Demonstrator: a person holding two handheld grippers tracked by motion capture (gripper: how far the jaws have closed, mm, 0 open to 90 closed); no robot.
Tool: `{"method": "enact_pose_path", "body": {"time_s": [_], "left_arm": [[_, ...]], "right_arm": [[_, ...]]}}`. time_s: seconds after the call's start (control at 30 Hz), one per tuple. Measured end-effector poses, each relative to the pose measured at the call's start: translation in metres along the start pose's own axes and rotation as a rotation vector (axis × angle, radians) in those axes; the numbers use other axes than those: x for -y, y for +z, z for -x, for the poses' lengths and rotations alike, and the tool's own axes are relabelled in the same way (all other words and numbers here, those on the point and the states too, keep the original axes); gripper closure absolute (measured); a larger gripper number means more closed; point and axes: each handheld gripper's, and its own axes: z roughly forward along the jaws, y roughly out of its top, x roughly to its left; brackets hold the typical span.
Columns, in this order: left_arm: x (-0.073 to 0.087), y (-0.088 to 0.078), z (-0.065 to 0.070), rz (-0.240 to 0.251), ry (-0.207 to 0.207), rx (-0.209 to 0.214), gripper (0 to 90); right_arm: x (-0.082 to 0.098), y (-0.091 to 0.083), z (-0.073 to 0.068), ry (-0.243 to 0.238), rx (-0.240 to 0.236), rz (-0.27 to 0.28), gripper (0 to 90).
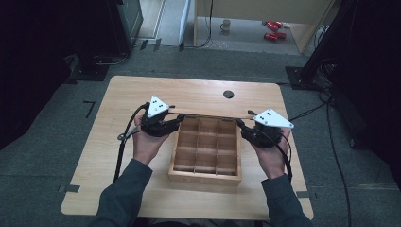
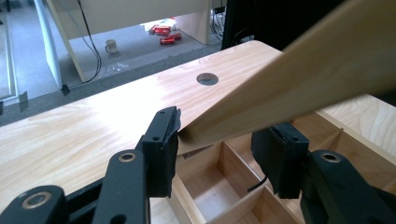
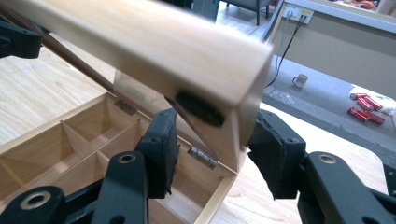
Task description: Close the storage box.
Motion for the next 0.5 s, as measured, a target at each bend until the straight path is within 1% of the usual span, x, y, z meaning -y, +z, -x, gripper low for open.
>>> {"method": "enact_pose_path", "body": {"time_s": [0.03, 0.17, 0.3, 0.4, 0.5], "left_arm": [[0.003, -0.001, 0.001, 0.000, 0.000, 0.002, 51.7], [0.007, -0.004, 0.003, -0.004, 0.000, 0.003, 51.5], [0.012, -0.008, 0.006, -0.010, 0.006, 0.009, 51.4], [0.016, -0.009, 0.007, -0.011, 0.002, 0.012, 51.4], [0.020, -0.011, 0.010, -0.017, 0.005, 0.008, 51.3]], "right_arm": [[0.003, -0.003, -0.003, 0.002, 0.004, -0.003, 51.9], [0.006, -0.006, -0.006, -0.002, 0.002, -0.004, 51.4], [0.012, -0.011, -0.010, 0.006, -0.005, -0.008, 51.1], [0.015, -0.013, -0.013, 0.005, -0.005, -0.012, 50.9], [0.020, -0.015, -0.015, 0.010, -0.011, -0.018, 50.4]]}}
